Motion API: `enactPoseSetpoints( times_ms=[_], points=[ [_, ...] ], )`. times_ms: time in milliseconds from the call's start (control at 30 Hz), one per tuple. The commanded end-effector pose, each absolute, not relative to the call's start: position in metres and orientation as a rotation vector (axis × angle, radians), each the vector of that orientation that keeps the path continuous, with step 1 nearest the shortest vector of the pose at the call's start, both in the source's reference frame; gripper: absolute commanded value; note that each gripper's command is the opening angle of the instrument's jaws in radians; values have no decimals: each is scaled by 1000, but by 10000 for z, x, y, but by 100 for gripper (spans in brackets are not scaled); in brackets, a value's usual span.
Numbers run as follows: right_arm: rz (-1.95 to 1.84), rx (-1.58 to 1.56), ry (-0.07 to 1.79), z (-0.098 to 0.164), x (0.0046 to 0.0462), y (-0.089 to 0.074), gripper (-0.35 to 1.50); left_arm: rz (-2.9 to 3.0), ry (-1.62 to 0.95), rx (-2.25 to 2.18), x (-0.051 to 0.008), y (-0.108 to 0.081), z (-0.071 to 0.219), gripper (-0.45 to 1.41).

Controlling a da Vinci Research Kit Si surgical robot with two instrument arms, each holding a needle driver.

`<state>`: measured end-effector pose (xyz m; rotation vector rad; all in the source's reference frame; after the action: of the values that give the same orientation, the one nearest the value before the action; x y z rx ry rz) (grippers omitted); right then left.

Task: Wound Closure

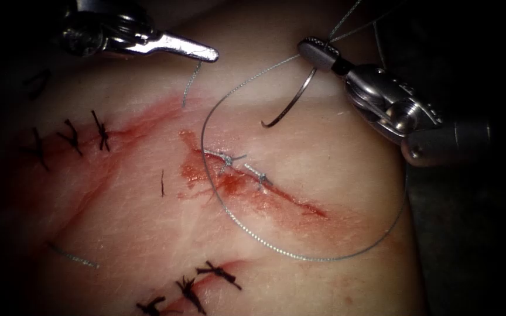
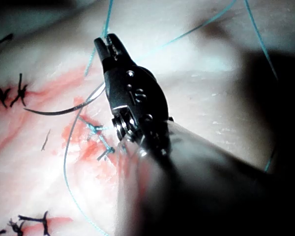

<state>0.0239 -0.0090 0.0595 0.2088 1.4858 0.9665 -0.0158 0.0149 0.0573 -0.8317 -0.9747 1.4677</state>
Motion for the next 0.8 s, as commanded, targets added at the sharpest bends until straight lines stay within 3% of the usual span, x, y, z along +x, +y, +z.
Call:
enactPoseSetpoints(
  times_ms=[33, 167, 400, 600, 800],
  points=[
    [892, 181, 1528, 598, 248, -91, -35, 1409, -1030, -865, -165, 146, 585, 63],
    [673, 25, 1621, 594, 252, -93, -35, 1174, -1191, -977, -176, 128, 615, 89],
    [139, -181, 1678, 575, 270, -104, -35, 1071, -1251, -932, -196, 87, 660, 93],
    [52, -307, 1640, 543, 289, -101, -35, 1029, -1387, -778, -196, 65, 675, 86],
    [22, -301, 1655, 528, 296, -101, -35, 1056, -1360, -756, -198, 61, 679, 110]
  ],
)
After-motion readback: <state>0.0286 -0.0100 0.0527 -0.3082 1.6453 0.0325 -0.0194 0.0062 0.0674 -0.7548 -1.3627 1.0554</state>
